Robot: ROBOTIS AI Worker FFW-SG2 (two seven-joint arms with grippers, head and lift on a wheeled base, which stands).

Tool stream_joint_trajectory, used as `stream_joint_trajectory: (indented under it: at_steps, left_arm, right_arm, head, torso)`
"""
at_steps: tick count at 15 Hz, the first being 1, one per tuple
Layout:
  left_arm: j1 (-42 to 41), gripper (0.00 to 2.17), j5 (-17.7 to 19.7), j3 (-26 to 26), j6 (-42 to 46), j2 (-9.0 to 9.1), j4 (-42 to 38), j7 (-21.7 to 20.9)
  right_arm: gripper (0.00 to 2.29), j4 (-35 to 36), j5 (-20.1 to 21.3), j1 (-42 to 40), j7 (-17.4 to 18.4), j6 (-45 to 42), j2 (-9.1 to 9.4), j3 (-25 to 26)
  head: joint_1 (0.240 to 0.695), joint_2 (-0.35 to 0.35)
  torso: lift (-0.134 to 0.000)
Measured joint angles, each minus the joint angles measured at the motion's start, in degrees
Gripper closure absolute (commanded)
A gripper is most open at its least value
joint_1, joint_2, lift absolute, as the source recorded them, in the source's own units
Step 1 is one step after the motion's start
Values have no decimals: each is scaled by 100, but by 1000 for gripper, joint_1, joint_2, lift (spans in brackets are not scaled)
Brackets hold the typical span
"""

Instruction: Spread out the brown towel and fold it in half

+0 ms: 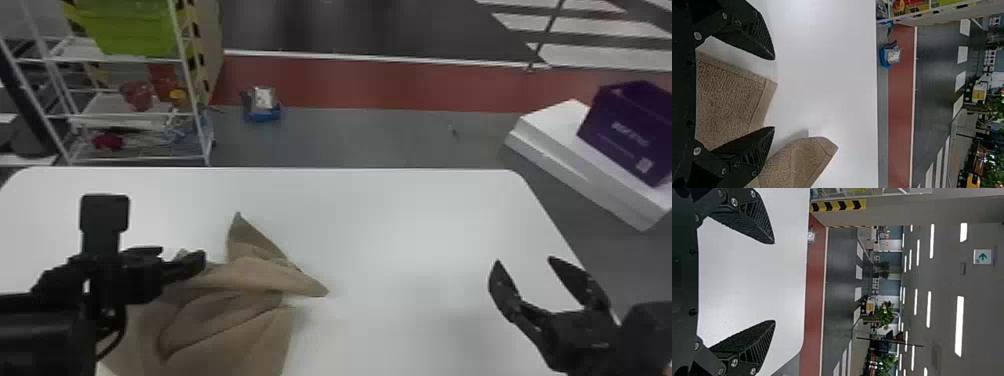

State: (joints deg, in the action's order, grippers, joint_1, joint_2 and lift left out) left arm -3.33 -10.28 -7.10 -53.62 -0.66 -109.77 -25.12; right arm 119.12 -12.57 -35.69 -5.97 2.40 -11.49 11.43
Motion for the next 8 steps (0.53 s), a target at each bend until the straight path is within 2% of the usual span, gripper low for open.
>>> stream_joint_trajectory:
  at_steps: [7,8]
  left_arm:
    - [-7,340,-70,67,-83,3,82,-136]
    - [0,434,-72,68,-83,4,98,-148]
  right_arm:
    - [174,-119,-31,123,-34,-55,-10,-26]
    - [174,-132,-33,135,-35,-63,-14,-26]
  head:
    - [695,-101]
    - [695,-102]
  torso:
    - [-124]
    - [-124]
